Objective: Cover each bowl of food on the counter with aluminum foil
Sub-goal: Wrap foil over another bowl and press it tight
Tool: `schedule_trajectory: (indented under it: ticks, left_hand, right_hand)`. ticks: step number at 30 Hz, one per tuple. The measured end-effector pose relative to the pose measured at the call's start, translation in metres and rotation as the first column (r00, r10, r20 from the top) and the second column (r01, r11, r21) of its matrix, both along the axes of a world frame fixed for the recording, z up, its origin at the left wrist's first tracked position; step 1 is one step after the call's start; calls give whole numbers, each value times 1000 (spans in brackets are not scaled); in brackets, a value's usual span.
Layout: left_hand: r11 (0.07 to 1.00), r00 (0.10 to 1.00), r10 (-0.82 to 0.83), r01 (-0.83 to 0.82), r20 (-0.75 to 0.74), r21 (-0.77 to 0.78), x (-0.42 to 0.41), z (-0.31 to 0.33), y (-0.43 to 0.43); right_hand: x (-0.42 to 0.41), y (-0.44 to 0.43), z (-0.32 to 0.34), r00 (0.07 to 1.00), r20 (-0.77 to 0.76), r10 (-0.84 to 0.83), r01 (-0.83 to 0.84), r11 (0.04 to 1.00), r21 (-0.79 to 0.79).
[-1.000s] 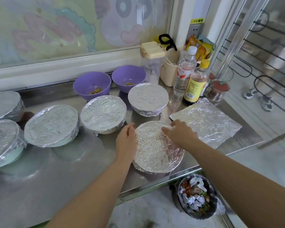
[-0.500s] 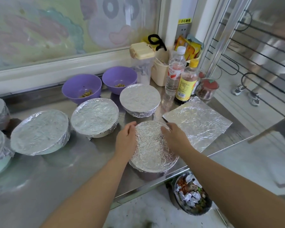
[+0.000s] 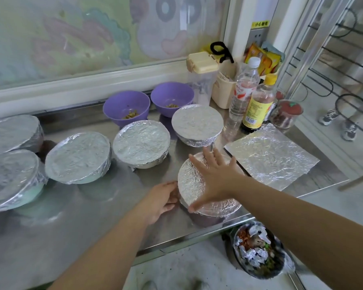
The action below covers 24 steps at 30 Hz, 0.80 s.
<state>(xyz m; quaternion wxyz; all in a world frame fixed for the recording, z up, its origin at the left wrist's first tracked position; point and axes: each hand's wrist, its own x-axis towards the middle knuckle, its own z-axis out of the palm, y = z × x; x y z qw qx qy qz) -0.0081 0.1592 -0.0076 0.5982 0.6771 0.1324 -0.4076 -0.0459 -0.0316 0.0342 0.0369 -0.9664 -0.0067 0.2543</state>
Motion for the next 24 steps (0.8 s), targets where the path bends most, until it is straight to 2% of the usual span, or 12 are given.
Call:
schedule_trajectory:
  ticks: [3,6,9,16,22,24]
  left_hand:
    - [995,983,75,-86,-166,-57,-1,2,4]
    - [963,937,95,-171,-336,-206,-3,-1,10]
    - [907,906,112,-261,-409,-330,-7,-8,14]
    - [857,899,303,-402,-315,-323,-24,-17,5]
    - [949,969,243,-248,-49,-194,-26,-3,-9]
    - [955,976,213,-215,-33,-202,-26,-1,-6]
  right_hand:
    - [2,2,1,999,-35,-23,23,1000,-2]
    - [2,2,2,998,-50,-27,27,1000,-10]
    - [2,2,1,998,-53,-21,20,1000,-18]
    - [2,1,2,998,-62,-20,20,1000,-6]
    - [2,1,4,997,-71,-22,22,1000,-1]
    - [2,1,3,997,-71,-24,24,1000,-4]
